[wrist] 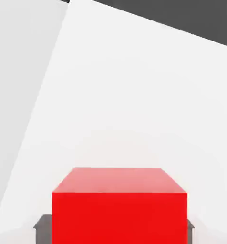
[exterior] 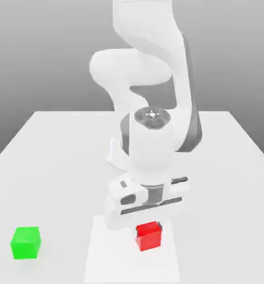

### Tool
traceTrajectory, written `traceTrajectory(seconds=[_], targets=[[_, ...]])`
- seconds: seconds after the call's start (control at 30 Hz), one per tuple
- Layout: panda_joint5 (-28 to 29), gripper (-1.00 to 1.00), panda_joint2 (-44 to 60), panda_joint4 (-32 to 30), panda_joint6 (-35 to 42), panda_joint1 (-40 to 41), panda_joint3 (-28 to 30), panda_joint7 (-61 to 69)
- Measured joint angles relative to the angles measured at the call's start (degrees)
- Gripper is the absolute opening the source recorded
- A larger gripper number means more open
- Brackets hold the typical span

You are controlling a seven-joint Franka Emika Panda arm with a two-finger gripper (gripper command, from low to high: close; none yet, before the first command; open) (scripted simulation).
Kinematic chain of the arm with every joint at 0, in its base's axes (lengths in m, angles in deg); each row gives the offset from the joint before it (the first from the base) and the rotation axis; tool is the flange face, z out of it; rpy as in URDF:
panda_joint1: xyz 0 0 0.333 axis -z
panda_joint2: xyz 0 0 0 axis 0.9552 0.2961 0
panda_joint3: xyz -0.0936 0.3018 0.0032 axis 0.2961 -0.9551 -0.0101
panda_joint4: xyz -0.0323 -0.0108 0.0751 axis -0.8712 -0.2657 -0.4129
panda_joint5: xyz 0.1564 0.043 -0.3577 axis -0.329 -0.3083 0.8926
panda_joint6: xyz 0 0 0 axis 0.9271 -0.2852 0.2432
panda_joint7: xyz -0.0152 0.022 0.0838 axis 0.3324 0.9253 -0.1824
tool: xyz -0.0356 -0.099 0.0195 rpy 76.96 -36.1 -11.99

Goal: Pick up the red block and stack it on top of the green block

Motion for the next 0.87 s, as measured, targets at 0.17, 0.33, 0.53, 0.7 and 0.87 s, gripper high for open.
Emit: traceTrajectory(seconds=[0.17, 0.33, 0.53, 0.7, 0.87], targets=[[-0.5, -1.00, -8.9, -1.3, 7.6, 0.4, -0.5, 0.3], [-1.5, -1.00, -11.5, 2.2, 13.6, 8.1, 3.3, -7.2], [-2.9, -1.00, -9.3, 9.8, 19.1, 19.3, 10.3, -21.9], [-6.0, -1.00, -3.2, 13.3, 16.8, 23.2, 12.5, -26.4], [-8.0, 1.00, 0.7, 13.6, 13.3, 24.0, 11.4, -25.2]])
